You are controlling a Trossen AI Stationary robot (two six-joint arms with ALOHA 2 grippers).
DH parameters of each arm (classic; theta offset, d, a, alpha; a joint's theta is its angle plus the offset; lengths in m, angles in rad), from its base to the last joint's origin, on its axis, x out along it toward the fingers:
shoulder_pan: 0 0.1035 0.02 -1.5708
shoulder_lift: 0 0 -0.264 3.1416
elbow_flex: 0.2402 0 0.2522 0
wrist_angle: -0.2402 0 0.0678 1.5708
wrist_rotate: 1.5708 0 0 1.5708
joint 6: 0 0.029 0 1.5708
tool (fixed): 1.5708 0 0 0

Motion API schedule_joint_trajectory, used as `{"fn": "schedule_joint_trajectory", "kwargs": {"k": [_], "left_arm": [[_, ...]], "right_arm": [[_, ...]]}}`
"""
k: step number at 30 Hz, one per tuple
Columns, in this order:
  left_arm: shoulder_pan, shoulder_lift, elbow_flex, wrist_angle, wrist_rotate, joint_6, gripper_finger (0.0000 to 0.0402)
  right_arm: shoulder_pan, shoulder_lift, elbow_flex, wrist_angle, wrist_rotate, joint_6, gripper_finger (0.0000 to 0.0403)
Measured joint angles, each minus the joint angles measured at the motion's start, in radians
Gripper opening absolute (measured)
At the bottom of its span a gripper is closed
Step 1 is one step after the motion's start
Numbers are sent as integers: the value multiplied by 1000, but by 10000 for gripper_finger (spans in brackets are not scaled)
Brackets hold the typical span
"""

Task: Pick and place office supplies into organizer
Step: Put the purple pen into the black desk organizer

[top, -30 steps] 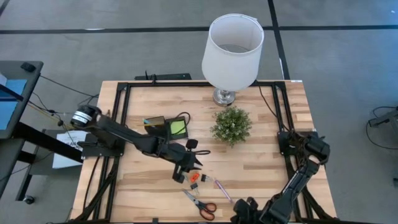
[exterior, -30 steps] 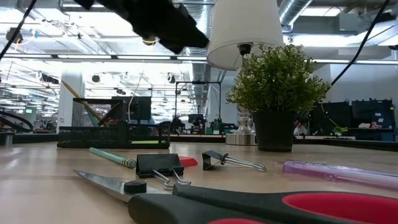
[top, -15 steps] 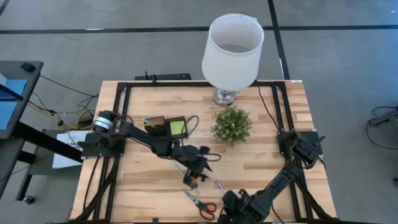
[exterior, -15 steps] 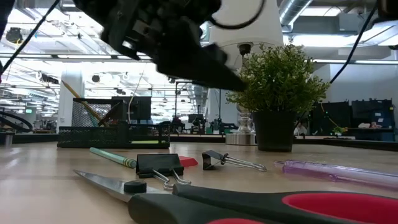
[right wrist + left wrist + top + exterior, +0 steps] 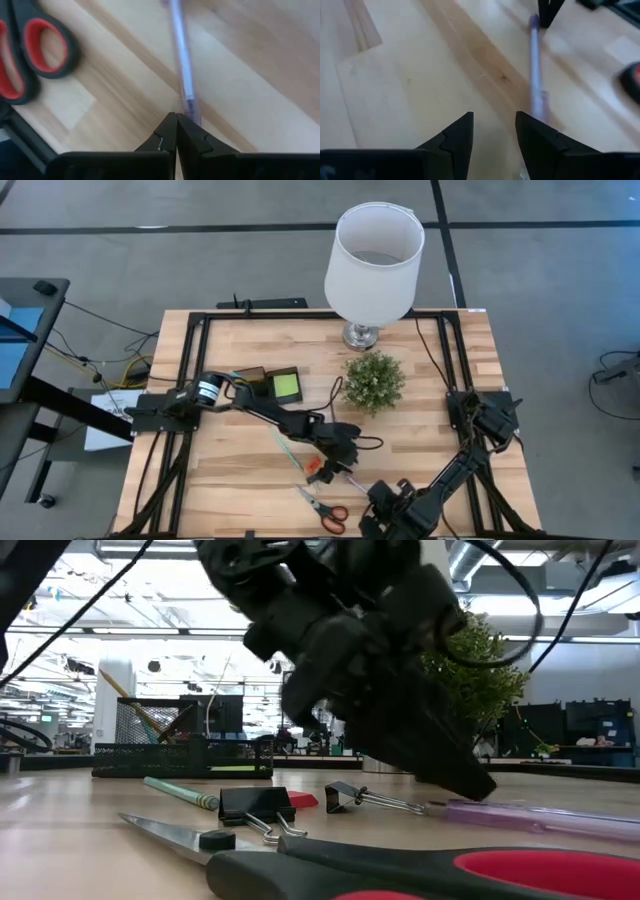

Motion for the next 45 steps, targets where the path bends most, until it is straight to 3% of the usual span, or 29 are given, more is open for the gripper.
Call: {"fn": "schedule_joint_trajectory", "kwargs": {"k": [4,15,21,27,34,45], "left_arm": [[-1,10,31,-79,7,16,142],[-16,0,30,9,142,-96,142],[-53,13,31,9,105,-89,142],[-80,68,33,49,-19,-59,142],[-82,99,35,63,-94,-133,141],[-73,116,32,129,-226,-151,97]], "right_arm": [[4,0,-2,-19,7,-1,0],[4,0,-3,-17,17,-18,0],[4,0,-4,-16,18,-18,0],[4,0,-4,-14,18,-18,0],[4,0,-4,-24,18,-18,0],[-5,4,-6,-262,83,68,0]]}}
